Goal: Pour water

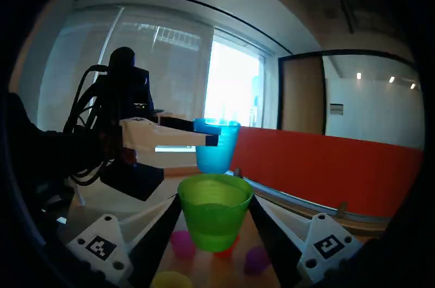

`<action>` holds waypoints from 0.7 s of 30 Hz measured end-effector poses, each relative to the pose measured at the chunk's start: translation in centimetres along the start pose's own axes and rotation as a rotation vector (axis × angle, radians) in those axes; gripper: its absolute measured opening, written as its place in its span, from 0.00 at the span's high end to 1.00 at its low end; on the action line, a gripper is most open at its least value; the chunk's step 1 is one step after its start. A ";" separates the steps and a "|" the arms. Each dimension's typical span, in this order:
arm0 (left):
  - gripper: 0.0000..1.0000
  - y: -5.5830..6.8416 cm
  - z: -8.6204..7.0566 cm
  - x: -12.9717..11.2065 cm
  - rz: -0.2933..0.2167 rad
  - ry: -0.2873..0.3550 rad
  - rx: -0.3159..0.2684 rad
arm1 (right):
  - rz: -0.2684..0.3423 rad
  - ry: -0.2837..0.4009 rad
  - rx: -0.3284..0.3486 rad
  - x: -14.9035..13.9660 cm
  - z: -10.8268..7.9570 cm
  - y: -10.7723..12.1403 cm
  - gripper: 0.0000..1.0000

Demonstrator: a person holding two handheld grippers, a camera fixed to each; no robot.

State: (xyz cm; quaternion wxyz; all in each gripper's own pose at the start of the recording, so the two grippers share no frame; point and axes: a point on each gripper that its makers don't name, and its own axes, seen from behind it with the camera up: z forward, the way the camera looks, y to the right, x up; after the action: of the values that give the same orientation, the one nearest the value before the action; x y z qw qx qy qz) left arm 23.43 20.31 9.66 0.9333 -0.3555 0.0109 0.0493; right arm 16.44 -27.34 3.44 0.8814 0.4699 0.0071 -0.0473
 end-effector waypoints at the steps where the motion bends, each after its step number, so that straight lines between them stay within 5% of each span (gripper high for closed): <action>1: 0.14 -0.1 0.0 -0.1 -0.014 -0.001 0.000 | 0.001 0.002 0.000 0.1 0.0 0.0 0.10; 8: 0.15 -0.4 -0.4 -0.3 -0.066 -0.008 0.005 | 0.006 0.010 0.001 0.7 -0.1 -0.1 0.10; 21: 0.14 -0.3 -1.5 -1.6 -0.041 -0.063 0.015 | 0.016 -0.001 0.012 0.9 -0.4 -0.3 0.10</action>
State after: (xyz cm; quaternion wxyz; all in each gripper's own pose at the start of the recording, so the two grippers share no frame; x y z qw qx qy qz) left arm 21.85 18.98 8.79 0.9367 -0.3468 -0.0255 0.0413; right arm 17.31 -27.26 2.89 0.8790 0.4751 0.0026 -0.0406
